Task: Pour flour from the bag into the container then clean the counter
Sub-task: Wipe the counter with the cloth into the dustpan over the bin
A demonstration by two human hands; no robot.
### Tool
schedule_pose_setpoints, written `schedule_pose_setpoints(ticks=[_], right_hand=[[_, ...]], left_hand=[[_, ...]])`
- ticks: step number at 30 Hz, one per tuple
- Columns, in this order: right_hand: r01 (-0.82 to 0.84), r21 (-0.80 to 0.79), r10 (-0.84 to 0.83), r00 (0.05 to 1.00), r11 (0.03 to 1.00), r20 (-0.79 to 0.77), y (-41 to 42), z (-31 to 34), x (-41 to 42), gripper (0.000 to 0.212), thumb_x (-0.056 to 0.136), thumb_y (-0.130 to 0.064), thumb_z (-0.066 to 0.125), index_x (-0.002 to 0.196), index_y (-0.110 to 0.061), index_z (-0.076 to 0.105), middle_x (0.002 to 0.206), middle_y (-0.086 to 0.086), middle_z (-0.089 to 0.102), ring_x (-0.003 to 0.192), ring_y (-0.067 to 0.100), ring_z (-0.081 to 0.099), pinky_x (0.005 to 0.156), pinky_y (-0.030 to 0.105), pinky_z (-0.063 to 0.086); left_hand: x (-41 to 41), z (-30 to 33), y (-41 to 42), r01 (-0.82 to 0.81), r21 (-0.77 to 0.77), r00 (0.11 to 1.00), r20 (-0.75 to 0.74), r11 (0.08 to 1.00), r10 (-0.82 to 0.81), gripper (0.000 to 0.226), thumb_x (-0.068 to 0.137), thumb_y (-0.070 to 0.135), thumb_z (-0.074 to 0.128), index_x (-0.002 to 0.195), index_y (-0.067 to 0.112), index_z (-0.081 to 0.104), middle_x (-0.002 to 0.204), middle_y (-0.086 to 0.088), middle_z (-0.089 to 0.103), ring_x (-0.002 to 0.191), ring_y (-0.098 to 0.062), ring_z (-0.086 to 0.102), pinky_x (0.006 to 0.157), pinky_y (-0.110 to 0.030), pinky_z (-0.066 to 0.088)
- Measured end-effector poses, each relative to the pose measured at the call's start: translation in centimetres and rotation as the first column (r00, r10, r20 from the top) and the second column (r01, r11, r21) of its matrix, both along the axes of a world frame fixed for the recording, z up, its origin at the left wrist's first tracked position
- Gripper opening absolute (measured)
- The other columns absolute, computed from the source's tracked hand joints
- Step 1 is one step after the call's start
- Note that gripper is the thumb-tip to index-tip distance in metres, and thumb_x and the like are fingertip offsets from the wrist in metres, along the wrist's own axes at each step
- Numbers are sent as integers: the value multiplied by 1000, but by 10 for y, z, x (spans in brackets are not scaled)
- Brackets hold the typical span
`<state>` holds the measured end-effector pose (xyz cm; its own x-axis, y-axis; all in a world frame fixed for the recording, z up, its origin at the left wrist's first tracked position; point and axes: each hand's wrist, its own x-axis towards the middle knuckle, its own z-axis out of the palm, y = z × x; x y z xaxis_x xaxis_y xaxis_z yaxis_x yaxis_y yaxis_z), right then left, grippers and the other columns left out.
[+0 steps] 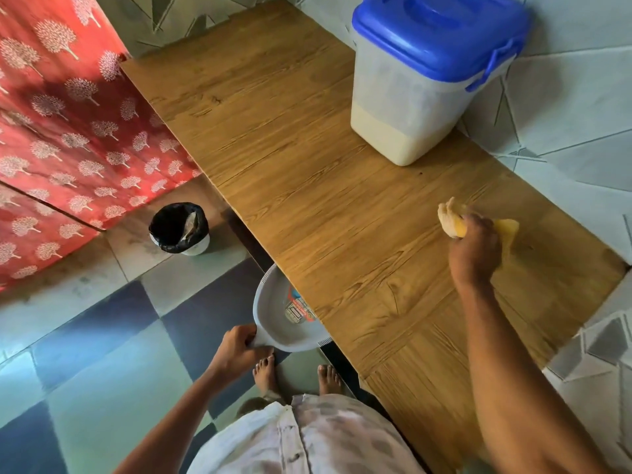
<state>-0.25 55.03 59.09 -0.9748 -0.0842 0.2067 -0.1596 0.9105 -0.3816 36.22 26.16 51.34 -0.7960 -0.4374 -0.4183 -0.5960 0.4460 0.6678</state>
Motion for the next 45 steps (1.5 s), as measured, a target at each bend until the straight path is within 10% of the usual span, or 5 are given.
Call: schedule_pose_setpoints(ticks=[12, 19, 26, 36, 45], right_hand=[[-505, -411, 628, 733, 759, 260, -98, -7, 198, 57, 73, 9, 53, 125, -7, 69, 120, 10, 73, 110, 24, 70, 95, 38, 58], [-293, -245, 277, 956, 924, -100, -27, 30, 111, 53, 74, 14, 59, 124, -2, 67, 117, 17, 72, 102, 34, 70, 82, 42, 59], [156, 248, -181, 980, 956, 80, 72, -1, 39, 22, 88, 6, 56, 106, 2, 66, 103, 32, 68, 93, 47, 67, 73, 52, 58], [-535, -144, 553, 817, 832, 162, -78, -8, 227, 47, 67, -12, 38, 101, -13, 71, 92, 9, 76, 77, 34, 72, 56, 42, 59], [1, 145, -1, 1000, 989, 4, 60, 18, 144, 43, 74, 3, 76, 114, -9, 69, 109, 15, 74, 90, 33, 72, 63, 38, 57]], left_hand=[[-10, -11, 1, 14, 78, 999, -31, 997, -11, 29, 61, 39, 72, 64, 12, 59, 50, 6, 55, 44, -7, 45, 47, -29, 38], [-5, -18, 7, 59, 78, 998, -8, 995, -58, 40, 61, 46, 71, 68, 8, 62, 58, -11, 59, 47, -10, 41, 47, -38, 40], [-1, -2, 25, 63, 92, 998, -24, 994, -61, 34, 56, 46, 67, 64, 13, 59, 53, 6, 50, 50, -12, 37, 50, -26, 34], [2, 5, 45, 93, 106, 996, -7, 990, -93, 21, 59, 32, 72, 66, 15, 62, 56, 6, 56, 51, -10, 42, 51, -23, 36], [2, 4, 52, 115, 76, 993, -10, 990, -115, 25, 59, 34, 70, 67, 11, 63, 55, 7, 53, 51, -13, 42, 51, -23, 37]])
